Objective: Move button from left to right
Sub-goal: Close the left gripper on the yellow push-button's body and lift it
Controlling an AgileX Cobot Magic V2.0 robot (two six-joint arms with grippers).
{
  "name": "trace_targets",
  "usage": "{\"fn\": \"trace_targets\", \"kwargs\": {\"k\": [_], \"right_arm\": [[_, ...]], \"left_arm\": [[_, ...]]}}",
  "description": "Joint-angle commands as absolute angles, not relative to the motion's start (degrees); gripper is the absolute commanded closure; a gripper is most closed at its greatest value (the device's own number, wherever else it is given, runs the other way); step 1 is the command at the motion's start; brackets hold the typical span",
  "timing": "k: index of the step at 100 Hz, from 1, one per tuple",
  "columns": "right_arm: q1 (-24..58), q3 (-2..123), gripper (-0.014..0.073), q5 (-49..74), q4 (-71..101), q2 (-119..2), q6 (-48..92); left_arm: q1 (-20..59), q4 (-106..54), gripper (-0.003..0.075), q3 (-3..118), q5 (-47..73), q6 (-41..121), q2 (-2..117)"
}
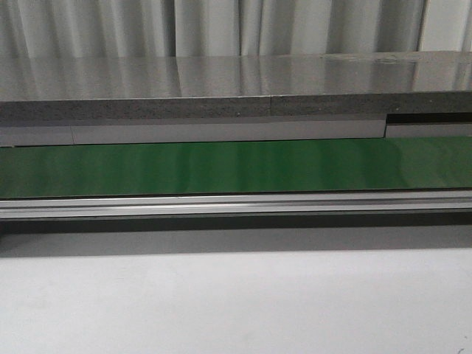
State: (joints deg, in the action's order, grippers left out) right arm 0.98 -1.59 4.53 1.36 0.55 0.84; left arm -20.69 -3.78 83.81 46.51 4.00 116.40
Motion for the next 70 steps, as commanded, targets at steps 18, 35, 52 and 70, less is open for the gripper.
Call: {"fn": "trace_targets", "kwargs": {"k": [18, 35, 52, 70], "right_arm": [[1.2, -0.6, 0.0660, -0.4, 0.8, 1.7, 0.9], [1.2, -0.6, 0.0660, -0.4, 0.8, 1.7, 0.9], [1.2, -0.6, 0.0660, -0.4, 0.8, 1.7, 0.9], [1.2, -0.6, 0.0660, -0.4, 0.8, 1.7, 0.9]], "left_arm": [[-20.7, -4.6, 0.0104, 84.5, 45.5, 4.1, 113.4], [-20.7, -4.6, 0.0104, 83.6, 45.6, 4.1, 114.0], [-20.4, -4.6, 0.0104, 83.0, 46.7, 4.1, 115.7], [-20.1, -4.6, 0.0225, 83.0, 47.4, 4.1, 117.4]]}}
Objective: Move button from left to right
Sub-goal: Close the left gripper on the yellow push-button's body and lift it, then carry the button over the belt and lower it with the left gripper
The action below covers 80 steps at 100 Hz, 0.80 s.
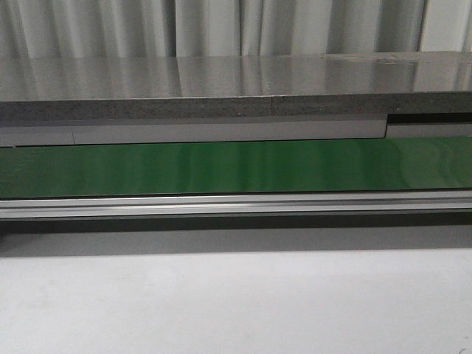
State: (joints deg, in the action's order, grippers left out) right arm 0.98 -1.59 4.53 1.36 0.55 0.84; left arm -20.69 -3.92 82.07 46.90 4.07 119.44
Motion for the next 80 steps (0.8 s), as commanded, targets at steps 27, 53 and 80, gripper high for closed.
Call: {"fn": "trace_targets", "kwargs": {"k": [27, 53, 80], "right_arm": [[1.2, -0.6, 0.0660, -0.4, 0.8, 1.7, 0.9], [1.2, -0.6, 0.0660, -0.4, 0.8, 1.7, 0.9], [1.2, -0.6, 0.0660, -0.4, 0.8, 1.7, 0.9]], "left_arm": [[-20.1, -4.5, 0.0673, 83.0, 48.0, 4.1, 117.7], [-20.1, -4.1, 0.0741, 83.2, 48.6, 4.1, 115.9], [-20.2, -3.6, 0.0741, 83.2, 48.1, 4.1, 109.4]]}}
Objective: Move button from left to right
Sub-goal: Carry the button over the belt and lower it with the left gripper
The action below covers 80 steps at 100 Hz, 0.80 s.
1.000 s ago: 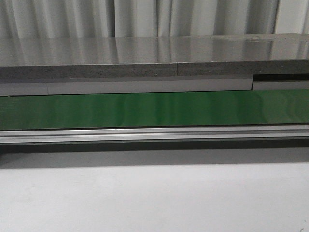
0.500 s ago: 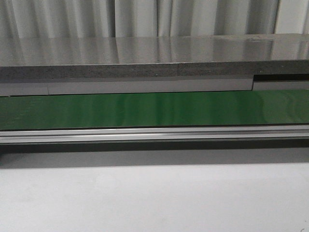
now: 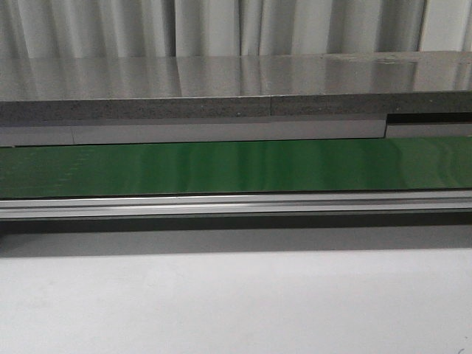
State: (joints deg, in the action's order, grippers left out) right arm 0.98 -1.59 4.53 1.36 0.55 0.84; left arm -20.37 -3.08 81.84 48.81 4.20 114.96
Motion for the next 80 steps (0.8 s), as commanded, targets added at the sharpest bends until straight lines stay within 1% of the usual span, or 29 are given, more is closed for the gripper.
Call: {"fn": "trace_targets", "kwargs": {"k": [1, 18, 36, 80], "right_arm": [[1.2, -0.6, 0.0660, -0.4, 0.8, 1.7, 0.9], [1.2, -0.6, 0.0660, -0.4, 0.8, 1.7, 0.9], [1.2, -0.6, 0.0660, -0.4, 0.8, 1.7, 0.9], [1.2, -0.6, 0.0660, -0.4, 0.8, 1.7, 0.9]], "left_arm": [[-20.2, -3.6, 0.0741, 83.2, 48.1, 4.1, 109.2], [-20.2, -3.6, 0.0741, 83.2, 48.3, 4.2, 104.5], [-19.3, -7.2, 0.0741, 83.2, 49.2, 6.4, 101.9], [-10.3, -8.0, 0.0741, 83.2, 52.3, 9.8, 101.8]]}}
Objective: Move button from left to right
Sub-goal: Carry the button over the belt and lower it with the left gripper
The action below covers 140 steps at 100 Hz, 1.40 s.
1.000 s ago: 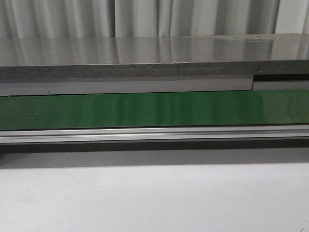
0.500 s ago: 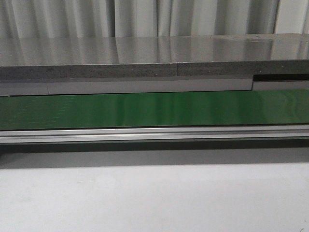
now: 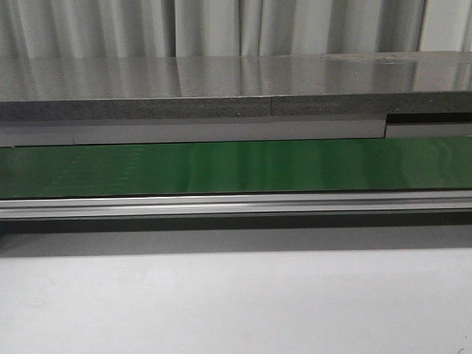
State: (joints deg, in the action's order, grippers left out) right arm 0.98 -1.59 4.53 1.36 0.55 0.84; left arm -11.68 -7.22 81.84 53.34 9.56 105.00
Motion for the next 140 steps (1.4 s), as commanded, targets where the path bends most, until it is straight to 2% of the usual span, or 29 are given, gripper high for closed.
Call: {"fn": "trace_targets", "kwargs": {"k": [1, 38, 46, 51, 58, 75, 84, 110, 140], "right_arm": [[1.2, -0.6, 0.0660, -0.4, 0.8, 1.7, 0.9], [1.2, -0.6, 0.0660, -0.4, 0.8, 1.7, 0.9], [1.2, -0.6, 0.0660, -0.4, 0.8, 1.7, 0.9], [1.2, -0.6, 0.0660, -0.4, 0.8, 1.7, 0.9], [1.2, -0.6, 0.0660, -0.4, 0.8, 1.7, 0.9], [1.2, -0.6, 0.0660, -0.4, 0.8, 1.7, 0.9], [1.2, -0.6, 0.0660, -0.4, 0.8, 1.7, 0.9], [1.2, -0.6, 0.0660, -0.4, 0.8, 1.7, 0.9], [1.2, -0.6, 0.0660, -0.4, 0.8, 1.7, 0.9]], "left_arm": [[-10.2, -8.0, 0.0741, 83.2, 52.3, 9.8, 101.8], [-9.1, -8.2, 0.0740, 83.1, 53.7, 9.8, 104.2], [-9.1, -9.3, 0.0717, 83.1, 54.1, 9.8, 104.4], [-9.1, -9.5, 0.0669, 83.1, 54.2, 9.8, 104.4], [-9.1, -9.5, 0.0556, 83.1, 54.2, 9.8, 104.4], [-9.1, -9.6, 0.0158, 83.1, 54.7, 9.8, 104.4], [-9.1, -9.6, 0.0039, 83.1, 54.7, 9.8, 104.4], [-9.1, -10.5, 0.0029, 83.1, 54.3, 9.8, 102.4], [-7.9, -13.5, 0.0030, 83.1, 51.4, 10.3, 93.0]]}}
